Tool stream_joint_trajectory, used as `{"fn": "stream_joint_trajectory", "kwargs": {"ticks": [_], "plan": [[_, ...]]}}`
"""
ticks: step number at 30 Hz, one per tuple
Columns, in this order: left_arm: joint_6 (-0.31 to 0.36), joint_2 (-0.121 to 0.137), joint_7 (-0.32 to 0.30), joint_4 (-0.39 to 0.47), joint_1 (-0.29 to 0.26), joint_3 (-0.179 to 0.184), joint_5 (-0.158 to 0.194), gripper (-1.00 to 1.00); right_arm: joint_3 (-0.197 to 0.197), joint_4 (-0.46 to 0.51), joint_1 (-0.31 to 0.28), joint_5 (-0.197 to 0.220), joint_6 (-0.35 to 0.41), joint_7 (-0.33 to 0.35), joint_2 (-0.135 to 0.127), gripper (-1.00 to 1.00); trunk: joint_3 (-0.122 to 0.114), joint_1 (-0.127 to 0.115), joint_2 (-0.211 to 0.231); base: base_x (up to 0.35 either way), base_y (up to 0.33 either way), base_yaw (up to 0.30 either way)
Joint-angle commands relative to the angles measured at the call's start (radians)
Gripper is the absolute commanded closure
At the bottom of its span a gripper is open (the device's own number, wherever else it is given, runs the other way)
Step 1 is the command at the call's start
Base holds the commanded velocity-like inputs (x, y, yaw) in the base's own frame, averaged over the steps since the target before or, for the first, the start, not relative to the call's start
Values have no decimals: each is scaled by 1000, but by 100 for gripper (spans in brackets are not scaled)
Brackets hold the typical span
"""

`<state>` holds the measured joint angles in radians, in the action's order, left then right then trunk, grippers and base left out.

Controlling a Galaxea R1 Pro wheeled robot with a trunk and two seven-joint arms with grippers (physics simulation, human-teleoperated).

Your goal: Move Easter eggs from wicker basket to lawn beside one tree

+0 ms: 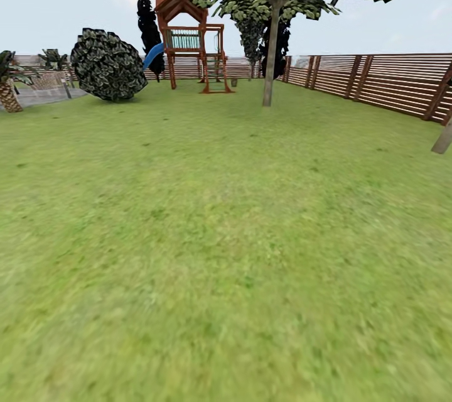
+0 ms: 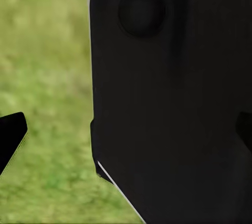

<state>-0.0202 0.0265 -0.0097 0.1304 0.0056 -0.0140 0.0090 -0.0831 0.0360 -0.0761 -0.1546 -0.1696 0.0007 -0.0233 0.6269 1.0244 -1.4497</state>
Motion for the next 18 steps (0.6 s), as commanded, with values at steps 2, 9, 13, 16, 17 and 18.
{"fn": "stream_joint_trajectory", "kwargs": {"ticks": [2,9,13,16,17,18], "plan": [[-1,0,-1,2,1,-1,1,-100,-7,-1,0,-2,-3,0,0,-100,1,1,0,342,0,0],[-1,0,-1,2,1,-1,1,-100,-7,-1,0,0,-3,0,-1,-100,1,1,0,342,0,0],[-1,0,-1,2,1,-1,2,-100,-7,-1,0,-1,-3,0,0,-100,1,1,0,342,0,0],[-1,1,-1,2,1,-1,2,-100,-7,-1,0,-1,-3,0,0,-100,1,1,0,342,0,0],[-1,1,-1,2,1,-1,2,-100,-7,-1,0,0,-3,0,0,-100,1,1,0,342,0,0],[-1,1,-1,2,1,-1,1,-100,-7,-1,0,0,-3,0,0,-100,1,1,0,342,0,0]]}}
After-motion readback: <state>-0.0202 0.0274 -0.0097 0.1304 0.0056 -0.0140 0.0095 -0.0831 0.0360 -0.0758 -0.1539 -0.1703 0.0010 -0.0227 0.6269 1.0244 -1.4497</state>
